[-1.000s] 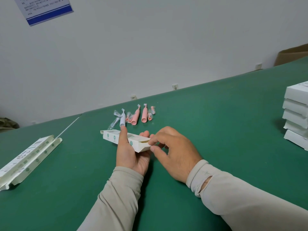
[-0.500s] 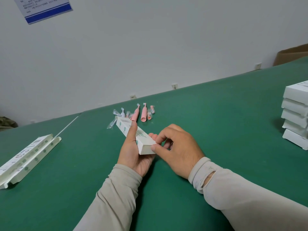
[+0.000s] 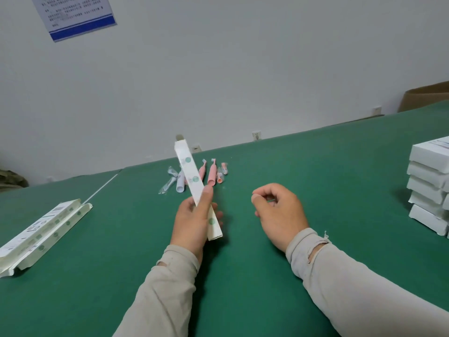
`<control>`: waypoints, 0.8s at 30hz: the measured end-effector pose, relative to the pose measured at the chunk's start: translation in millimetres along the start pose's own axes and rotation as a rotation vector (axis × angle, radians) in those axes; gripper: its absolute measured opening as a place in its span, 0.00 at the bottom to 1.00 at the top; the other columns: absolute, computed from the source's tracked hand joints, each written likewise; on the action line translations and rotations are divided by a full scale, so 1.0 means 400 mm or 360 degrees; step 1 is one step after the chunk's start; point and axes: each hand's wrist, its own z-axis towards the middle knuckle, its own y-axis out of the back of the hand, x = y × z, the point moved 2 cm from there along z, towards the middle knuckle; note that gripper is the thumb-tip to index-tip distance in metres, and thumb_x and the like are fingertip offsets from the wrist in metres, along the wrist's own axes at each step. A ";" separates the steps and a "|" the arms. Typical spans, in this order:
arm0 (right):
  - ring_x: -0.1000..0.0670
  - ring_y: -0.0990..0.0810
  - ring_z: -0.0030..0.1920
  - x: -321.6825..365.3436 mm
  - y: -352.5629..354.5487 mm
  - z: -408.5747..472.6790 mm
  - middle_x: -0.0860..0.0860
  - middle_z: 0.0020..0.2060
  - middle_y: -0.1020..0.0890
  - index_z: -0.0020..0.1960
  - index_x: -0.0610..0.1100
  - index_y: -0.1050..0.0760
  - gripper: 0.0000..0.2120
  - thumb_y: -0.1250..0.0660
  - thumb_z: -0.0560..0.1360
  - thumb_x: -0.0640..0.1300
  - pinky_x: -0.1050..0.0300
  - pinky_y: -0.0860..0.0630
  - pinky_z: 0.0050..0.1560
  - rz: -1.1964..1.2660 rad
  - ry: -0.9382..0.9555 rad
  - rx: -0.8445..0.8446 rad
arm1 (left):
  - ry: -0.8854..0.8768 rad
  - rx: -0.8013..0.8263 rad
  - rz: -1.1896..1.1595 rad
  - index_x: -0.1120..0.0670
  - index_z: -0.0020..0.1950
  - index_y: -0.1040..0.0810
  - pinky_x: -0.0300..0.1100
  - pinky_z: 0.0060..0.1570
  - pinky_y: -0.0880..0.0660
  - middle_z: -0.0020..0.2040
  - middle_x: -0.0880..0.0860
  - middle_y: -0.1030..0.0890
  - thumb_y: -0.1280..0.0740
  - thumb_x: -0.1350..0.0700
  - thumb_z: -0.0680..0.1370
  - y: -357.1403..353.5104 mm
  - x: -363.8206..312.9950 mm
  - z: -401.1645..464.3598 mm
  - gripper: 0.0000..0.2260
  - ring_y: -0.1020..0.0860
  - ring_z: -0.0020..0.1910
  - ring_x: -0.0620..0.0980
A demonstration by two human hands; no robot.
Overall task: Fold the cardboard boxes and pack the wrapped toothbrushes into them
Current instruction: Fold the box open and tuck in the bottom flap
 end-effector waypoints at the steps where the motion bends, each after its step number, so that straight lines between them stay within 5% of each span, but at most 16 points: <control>1: 0.48 0.18 0.40 0.001 0.003 0.002 0.54 0.36 0.19 0.41 0.50 0.22 0.07 0.31 0.75 0.39 0.58 0.25 0.43 0.0009 0.0000 -0.0029 | -0.0162 0.0000 0.0273 0.51 0.54 0.22 0.38 0.37 0.21 0.47 0.51 0.17 0.26 0.38 0.71 0.011 -0.005 0.003 0.21 0.18 0.37 0.42; 3: 0.53 0.21 0.34 0.006 0.011 0.007 0.56 0.37 0.20 0.43 0.52 0.23 0.06 0.31 0.76 0.41 0.58 0.27 0.40 0.0009 0.0029 -0.0110 | -0.0440 0.0051 0.0756 0.46 0.52 0.23 0.28 0.38 0.26 0.48 0.45 0.17 0.23 0.45 0.71 0.034 -0.024 0.016 0.15 0.20 0.39 0.35; 7: 0.57 0.24 0.38 0.040 0.036 0.008 0.61 0.47 0.23 0.53 0.55 0.26 0.08 0.35 0.78 0.43 0.58 0.25 0.43 -0.0210 0.0455 -0.0280 | -0.0611 0.0033 0.1486 0.41 0.56 0.24 0.52 0.58 0.25 0.53 0.46 0.20 0.21 0.49 0.69 0.082 -0.035 0.044 0.19 0.22 0.54 0.54; 12: 0.52 0.24 0.49 0.073 0.039 0.004 0.55 0.49 0.20 0.55 0.47 0.21 0.11 0.39 0.78 0.39 0.57 0.26 0.49 -0.0558 0.1003 -0.0199 | -0.0740 0.0071 0.1599 0.37 0.58 0.25 0.52 0.61 0.29 0.55 0.45 0.24 0.21 0.49 0.69 0.098 -0.021 0.034 0.22 0.27 0.57 0.53; 17: 0.61 0.26 0.38 0.034 0.042 0.020 0.64 0.38 0.22 0.49 0.52 0.20 0.10 0.37 0.79 0.40 0.66 0.31 0.41 -0.0449 0.0572 0.0053 | -0.0823 0.0115 0.1505 0.29 0.51 0.30 0.51 0.60 0.29 0.52 0.41 0.25 0.21 0.51 0.68 0.096 -0.022 0.023 0.24 0.26 0.56 0.53; 21: 0.59 0.29 0.32 0.005 0.044 0.037 0.55 0.35 0.22 0.46 0.61 0.21 0.16 0.36 0.77 0.39 0.65 0.28 0.36 -0.0237 0.0302 0.0260 | -0.0829 0.0148 0.1521 0.32 0.56 0.29 0.52 0.61 0.29 0.54 0.43 0.23 0.21 0.50 0.69 0.103 -0.021 0.026 0.24 0.26 0.57 0.53; 24: 0.59 0.29 0.34 -0.003 0.044 0.040 0.58 0.35 0.25 0.51 0.66 0.22 0.21 0.36 0.75 0.37 0.67 0.28 0.36 -0.0154 0.0244 0.0432 | -0.0822 0.0164 0.1534 0.33 0.57 0.29 0.50 0.61 0.29 0.53 0.43 0.23 0.21 0.50 0.69 0.106 -0.020 0.028 0.24 0.27 0.57 0.52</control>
